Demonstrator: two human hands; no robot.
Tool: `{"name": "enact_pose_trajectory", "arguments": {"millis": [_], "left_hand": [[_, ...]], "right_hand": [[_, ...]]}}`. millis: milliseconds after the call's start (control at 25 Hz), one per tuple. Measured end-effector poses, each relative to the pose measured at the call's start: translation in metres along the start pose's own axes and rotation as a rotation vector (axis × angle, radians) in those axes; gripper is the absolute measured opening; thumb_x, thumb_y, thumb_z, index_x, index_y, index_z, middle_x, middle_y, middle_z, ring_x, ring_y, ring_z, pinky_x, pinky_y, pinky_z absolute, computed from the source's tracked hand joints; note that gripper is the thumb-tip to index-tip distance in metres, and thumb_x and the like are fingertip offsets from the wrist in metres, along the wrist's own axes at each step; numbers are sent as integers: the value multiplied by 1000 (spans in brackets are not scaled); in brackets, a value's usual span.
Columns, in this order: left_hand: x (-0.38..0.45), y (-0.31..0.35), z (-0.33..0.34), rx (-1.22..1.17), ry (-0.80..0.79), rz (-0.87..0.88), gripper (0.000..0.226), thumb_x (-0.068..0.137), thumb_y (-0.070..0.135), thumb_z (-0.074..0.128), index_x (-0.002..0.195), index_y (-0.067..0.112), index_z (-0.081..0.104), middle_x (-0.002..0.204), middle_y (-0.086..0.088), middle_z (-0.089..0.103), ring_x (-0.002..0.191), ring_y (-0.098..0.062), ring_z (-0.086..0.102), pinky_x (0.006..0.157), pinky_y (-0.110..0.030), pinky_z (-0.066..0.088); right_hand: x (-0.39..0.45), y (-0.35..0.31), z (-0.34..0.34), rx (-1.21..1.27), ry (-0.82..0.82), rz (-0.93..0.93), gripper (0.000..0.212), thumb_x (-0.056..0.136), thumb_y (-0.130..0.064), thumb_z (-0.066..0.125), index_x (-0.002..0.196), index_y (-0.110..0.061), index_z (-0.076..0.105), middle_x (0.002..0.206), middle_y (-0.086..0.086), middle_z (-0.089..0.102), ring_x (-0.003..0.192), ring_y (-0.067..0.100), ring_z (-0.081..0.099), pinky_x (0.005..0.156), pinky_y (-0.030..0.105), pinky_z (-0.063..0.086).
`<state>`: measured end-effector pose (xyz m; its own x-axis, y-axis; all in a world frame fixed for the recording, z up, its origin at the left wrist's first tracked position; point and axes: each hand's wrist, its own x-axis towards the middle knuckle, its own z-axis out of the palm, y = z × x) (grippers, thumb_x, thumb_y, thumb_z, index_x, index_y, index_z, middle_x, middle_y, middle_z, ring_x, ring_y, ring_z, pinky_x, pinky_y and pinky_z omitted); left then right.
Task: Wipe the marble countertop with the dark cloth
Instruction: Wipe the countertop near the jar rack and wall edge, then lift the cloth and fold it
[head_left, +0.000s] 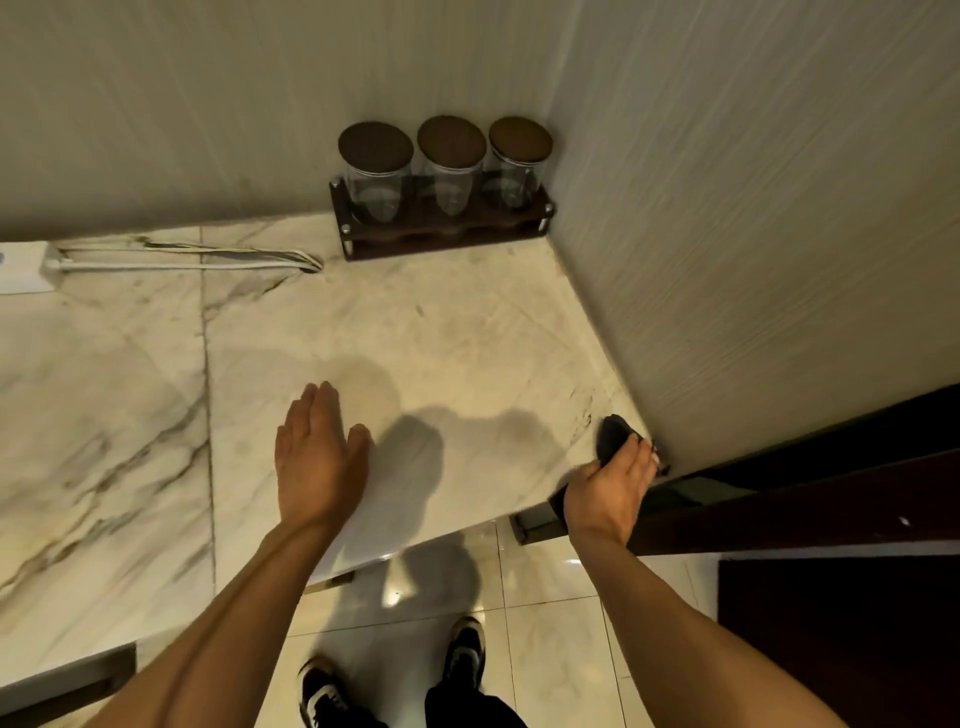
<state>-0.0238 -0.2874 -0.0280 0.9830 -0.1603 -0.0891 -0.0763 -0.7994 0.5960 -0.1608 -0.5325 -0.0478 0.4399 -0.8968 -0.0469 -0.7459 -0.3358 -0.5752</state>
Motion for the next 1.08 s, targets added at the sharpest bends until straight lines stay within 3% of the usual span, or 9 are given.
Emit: {"name": "enact_pose_trajectory", "arguments": {"millis": [160, 280, 400, 480, 560, 680, 840, 960, 1080], "left_hand": [[-48, -3, -9, 5, -11, 74, 59, 91, 18, 56, 144, 5, 34, 152, -18, 34, 141, -33, 27, 115, -48, 23], [-82, 2, -20, -51, -43, 127, 59, 90, 13, 58, 143, 3, 35, 150, -19, 36, 140, -34, 31, 113, -41, 24], [-105, 6, -32, -122, -165, 137, 55, 93, 18, 54, 144, 10, 36, 151, -11, 38, 137, -30, 36, 112, -36, 28], [-117, 12, -42, -237, -275, 56, 48, 95, 27, 50, 142, 19, 40, 144, -2, 45, 122, -32, 53, 102, -42, 44], [-125, 18, -52, -356, -377, -57, 42, 96, 33, 48, 137, 24, 45, 132, 5, 52, 106, -32, 62, 85, -38, 51], [-129, 24, -66, -448, -558, -152, 34, 96, 38, 47, 125, 24, 56, 118, 7, 61, 99, -12, 59, 79, -21, 45], [-130, 17, -88, -733, -829, -317, 42, 93, 43, 52, 105, 6, 69, 98, -9, 73, 90, -22, 68, 80, -33, 53], [-131, 7, -102, -750, -829, -348, 32, 91, 28, 59, 102, 0, 69, 100, -22, 72, 88, -28, 69, 82, -39, 56], [-134, -7, -112, -817, -728, -401, 20, 90, 15, 59, 101, -1, 65, 87, -17, 69, 73, -22, 66, 59, -32, 52]], "right_hand": [[-36, -4, -8, 37, -34, 42, 62, 94, -1, 45, 149, -5, 18, 159, 13, 14, 146, 29, 9, 116, 43, 16], [-66, -15, -18, 260, -188, 244, 52, 98, -12, 43, 148, -16, 27, 150, 11, 35, 134, 32, 37, 104, 43, 34], [-99, -17, -36, 714, -496, 671, 38, 98, -35, 45, 129, -15, 55, 90, 15, 64, 79, 30, 61, 67, 34, 49], [-119, -17, -56, 948, -733, 911, 37, 88, -23, 54, 114, 1, 64, 75, 17, 66, 67, 29, 60, 55, 31, 49], [-138, -22, -74, 1032, -929, 991, 40, 75, -20, 63, 103, 10, 68, 81, 23, 67, 67, 33, 61, 52, 32, 52], [-158, -36, -92, 1100, -1090, 992, 39, 74, -25, 67, 92, 10, 72, 84, 26, 65, 68, 37, 62, 59, 38, 53], [-170, -57, -103, 1043, -1199, 970, 45, 83, -38, 61, 95, 3, 73, 86, 25, 65, 74, 38, 63, 68, 41, 52], [-179, -72, -107, 986, -1258, 968, 50, 82, -42, 61, 98, 4, 72, 92, 26, 65, 80, 39, 63, 70, 41, 54], [-189, -78, -105, 1012, -1289, 998, 58, 85, -47, 58, 107, 6, 69, 107, 28, 65, 92, 42, 63, 76, 45, 55]]}}
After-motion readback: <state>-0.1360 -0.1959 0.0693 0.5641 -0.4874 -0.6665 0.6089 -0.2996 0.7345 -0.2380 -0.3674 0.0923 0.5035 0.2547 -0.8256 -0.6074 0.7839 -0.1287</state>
